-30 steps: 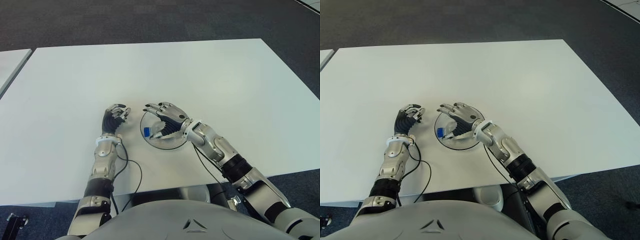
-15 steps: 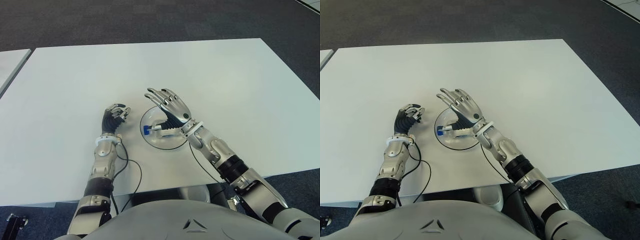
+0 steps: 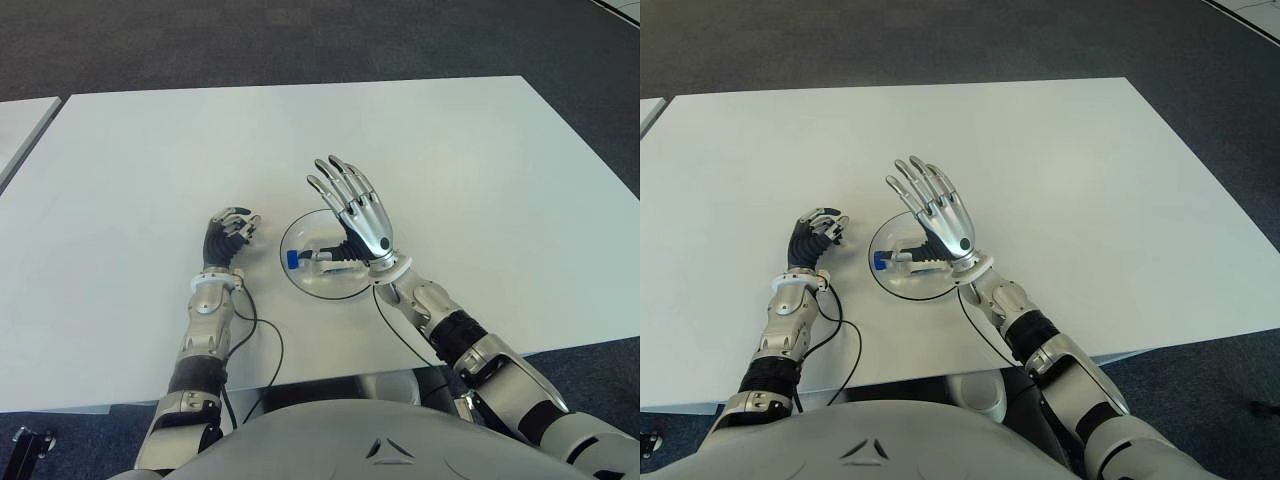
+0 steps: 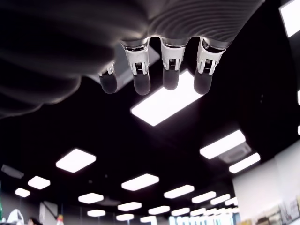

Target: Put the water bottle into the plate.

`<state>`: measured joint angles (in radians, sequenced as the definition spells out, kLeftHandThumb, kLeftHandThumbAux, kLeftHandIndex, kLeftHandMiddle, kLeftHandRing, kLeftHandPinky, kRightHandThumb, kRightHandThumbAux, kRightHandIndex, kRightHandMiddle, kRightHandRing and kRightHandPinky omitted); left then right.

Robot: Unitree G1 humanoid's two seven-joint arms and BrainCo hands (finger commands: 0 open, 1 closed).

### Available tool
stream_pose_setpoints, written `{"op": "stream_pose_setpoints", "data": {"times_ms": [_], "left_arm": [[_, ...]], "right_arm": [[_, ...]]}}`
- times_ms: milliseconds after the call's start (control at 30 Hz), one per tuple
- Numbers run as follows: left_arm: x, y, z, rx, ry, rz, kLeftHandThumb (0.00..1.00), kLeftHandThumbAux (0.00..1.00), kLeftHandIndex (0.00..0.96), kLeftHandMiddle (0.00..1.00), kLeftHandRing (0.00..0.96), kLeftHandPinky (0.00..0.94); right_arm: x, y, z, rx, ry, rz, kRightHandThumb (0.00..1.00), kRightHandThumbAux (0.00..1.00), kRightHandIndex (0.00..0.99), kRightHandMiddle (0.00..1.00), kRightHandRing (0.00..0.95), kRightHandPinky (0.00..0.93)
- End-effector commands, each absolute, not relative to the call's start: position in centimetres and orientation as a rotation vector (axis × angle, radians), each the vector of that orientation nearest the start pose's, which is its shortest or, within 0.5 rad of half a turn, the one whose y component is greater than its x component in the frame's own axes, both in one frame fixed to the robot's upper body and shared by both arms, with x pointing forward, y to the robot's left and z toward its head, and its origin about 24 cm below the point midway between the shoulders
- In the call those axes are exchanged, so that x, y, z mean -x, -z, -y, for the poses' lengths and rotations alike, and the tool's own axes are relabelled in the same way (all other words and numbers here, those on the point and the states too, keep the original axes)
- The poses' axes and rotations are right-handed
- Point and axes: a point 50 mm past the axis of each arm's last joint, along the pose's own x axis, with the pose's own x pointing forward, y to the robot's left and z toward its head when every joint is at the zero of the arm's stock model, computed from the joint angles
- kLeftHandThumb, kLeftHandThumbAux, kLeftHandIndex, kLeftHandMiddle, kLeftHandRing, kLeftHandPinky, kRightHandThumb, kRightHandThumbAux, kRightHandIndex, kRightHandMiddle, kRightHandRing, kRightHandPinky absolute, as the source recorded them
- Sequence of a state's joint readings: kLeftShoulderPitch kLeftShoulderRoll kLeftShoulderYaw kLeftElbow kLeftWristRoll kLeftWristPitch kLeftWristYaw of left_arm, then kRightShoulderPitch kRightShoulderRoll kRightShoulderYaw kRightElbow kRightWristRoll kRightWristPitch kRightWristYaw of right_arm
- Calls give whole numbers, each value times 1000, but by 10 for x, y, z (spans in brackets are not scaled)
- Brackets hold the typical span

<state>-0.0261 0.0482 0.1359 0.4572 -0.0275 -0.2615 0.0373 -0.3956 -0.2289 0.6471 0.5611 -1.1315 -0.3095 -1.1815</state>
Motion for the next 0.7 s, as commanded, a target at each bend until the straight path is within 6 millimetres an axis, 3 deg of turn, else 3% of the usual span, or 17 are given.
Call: {"op": "stream_pose_setpoints", "data": {"times_ms": [33,100,133,300,400,500,567,633,700], "left_arm": [[-214,63,-193,-25,-158,-357,708,713,437,699,683,672],[-214,63,-193,-29,-155,-357,707,713,437,700,686,674],[-215,63,-193,-31,-153,-357,707,714,437,700,687,675],[-215,63,-192,-39,-148,-356,706,714,437,704,692,681],[-215,64,-193,-44,-147,-362,706,715,437,704,691,672],[-214,64,-194,-46,-147,-364,706,715,437,705,690,665],[-214,64,-194,-39,-156,-369,706,715,437,703,684,660],[-213,64,-194,-25,-166,-372,707,715,436,700,679,656],[-213,64,-193,1,-183,-374,707,715,436,698,676,657]], "right_arm": [[-265,-59,50,674,356,1228,33,355,0,0,0,0],[-251,-63,35,444,383,1154,38,410,0,0,0,0],[-252,-64,40,413,356,1125,39,420,0,0,0,0],[-260,-63,47,462,434,1128,32,538,0,0,0,0],[-263,-67,64,421,439,1144,12,584,0,0,0,0],[-265,-71,68,386,416,1166,4,597,0,0,0,0],[-279,-67,84,421,556,1025,44,622,0,0,0,0],[-255,-49,109,301,420,981,76,627,0,0,0,0],[-252,-51,107,240,345,970,67,623,0,0,0,0]]}}
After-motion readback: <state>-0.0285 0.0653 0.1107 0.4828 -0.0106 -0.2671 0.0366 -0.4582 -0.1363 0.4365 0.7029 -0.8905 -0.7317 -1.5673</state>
